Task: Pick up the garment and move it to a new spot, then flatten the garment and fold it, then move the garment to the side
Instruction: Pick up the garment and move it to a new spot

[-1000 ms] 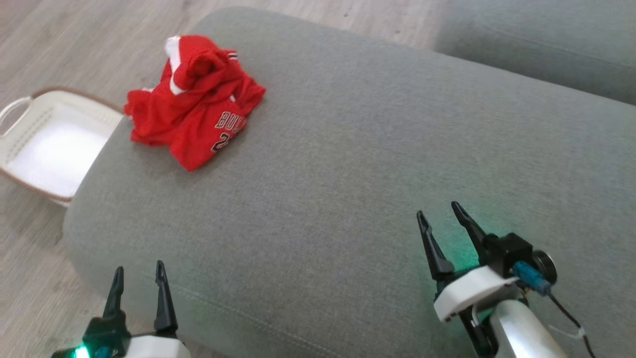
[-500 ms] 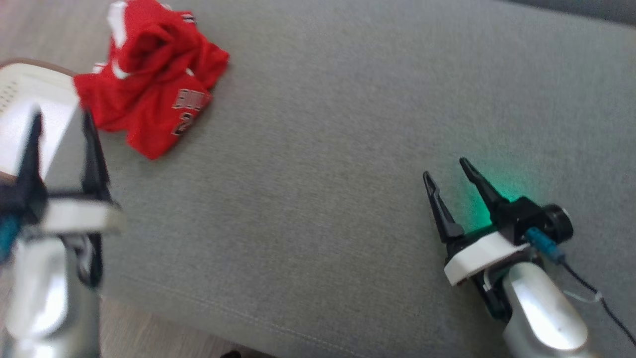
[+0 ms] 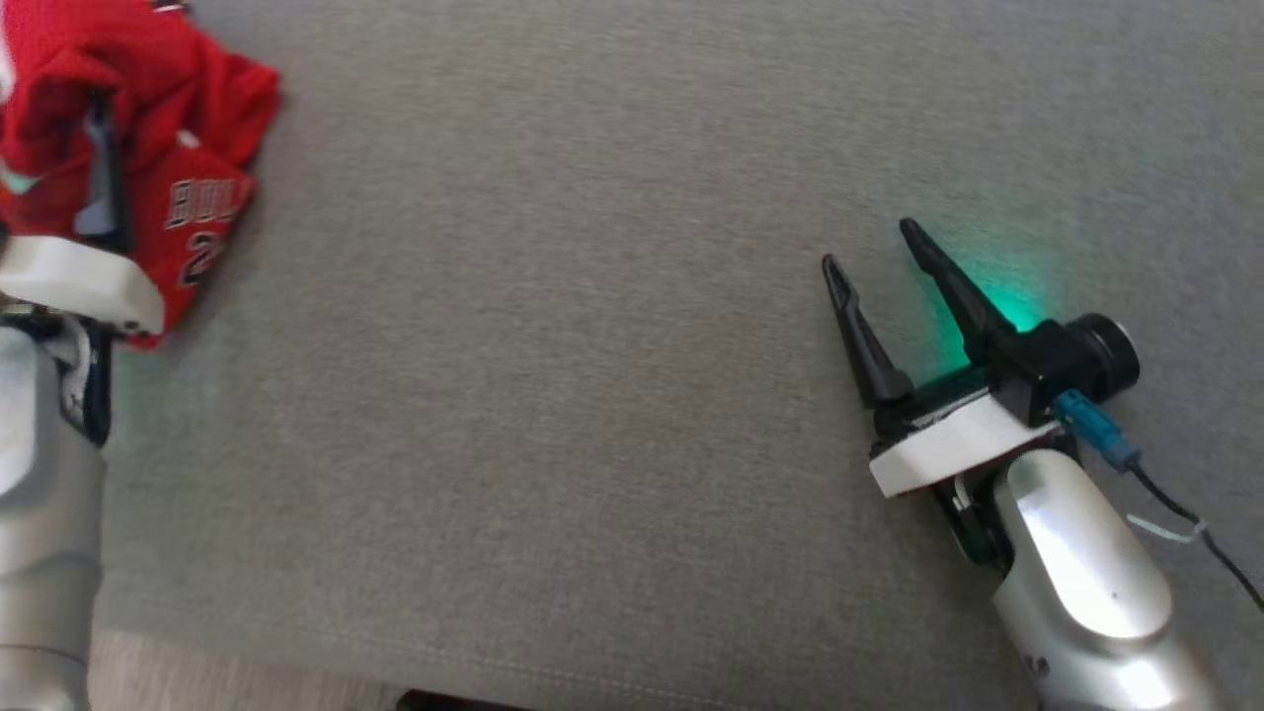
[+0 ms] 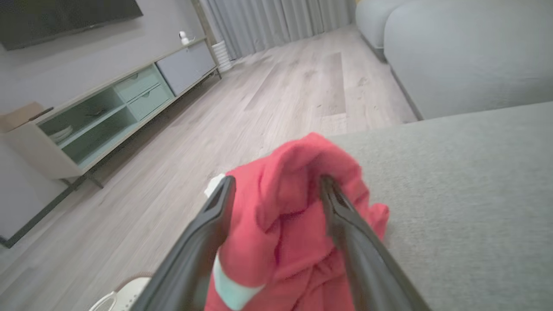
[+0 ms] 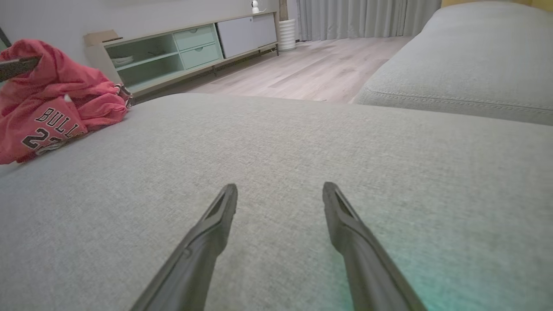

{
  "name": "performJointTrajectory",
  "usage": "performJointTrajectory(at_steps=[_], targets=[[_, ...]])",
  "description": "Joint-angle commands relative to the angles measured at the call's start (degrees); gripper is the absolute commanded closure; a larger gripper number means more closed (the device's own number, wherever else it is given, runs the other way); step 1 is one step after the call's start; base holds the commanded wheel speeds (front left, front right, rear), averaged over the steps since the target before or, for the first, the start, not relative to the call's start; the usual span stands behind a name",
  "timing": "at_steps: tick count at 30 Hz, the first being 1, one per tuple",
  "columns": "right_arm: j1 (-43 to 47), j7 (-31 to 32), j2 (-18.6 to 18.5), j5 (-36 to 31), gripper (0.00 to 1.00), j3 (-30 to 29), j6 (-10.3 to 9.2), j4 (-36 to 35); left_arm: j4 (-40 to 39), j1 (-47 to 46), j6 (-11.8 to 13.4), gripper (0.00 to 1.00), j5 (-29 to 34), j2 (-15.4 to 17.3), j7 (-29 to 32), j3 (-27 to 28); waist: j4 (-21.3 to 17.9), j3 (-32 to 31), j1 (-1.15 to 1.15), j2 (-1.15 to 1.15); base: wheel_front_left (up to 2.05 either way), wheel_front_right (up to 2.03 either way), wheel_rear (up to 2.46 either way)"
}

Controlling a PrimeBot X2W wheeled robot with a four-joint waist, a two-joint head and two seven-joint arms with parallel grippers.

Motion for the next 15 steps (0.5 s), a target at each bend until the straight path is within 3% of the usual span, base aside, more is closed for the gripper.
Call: performJointTrajectory(at_steps=[1, 4, 5, 7, 15], targets=[[0.8, -0.1, -0.4, 0.4, 0.0, 0.4, -0.04, 0.3, -0.3, -2.2, 1.2, 0.0, 0.3, 3.4, 0.2, 2.2, -1.4, 0.9, -0.01, 0.0, 0.0, 0.0, 0.0], [0.8, -0.1, -0.2, 0.7, 0.0, 0.5, -0.04, 0.4, 3.0, -3.4, 3.4, 0.0, 0.5, 3.6, 1.4, 2.5, -2.4, 1.0, -0.01, 0.0, 0.0, 0.0, 0.0], [0.7, -0.1, -0.1, 0.8, 0.0, 0.5, -0.04, 0.4, 3.9, -3.7, 3.8, 0.41, 0.5, 3.7, 1.7, 2.5, -2.8, 1.0, -0.01, 0.0, 0.0, 0.0, 0.0], [0.6, -0.1, 0.2, 1.0, 0.0, 0.3, -0.04, 0.4, 5.5, -4.1, 4.1, 1.0, 0.5, 3.9, 2.4, 2.4, -3.3, 1.0, -0.01, 0.0, 0.0, 0.0, 0.0], [0.8, -0.1, 1.7, 1.8, 0.0, 0.5, -0.04, 0.9, 5.6, -6.2, 4.4, 1.0, 0.8, 4.2, -0.7, 1.4, -5.5, -0.3, -0.01, 0.0, 0.0, 0.0, 0.0]])
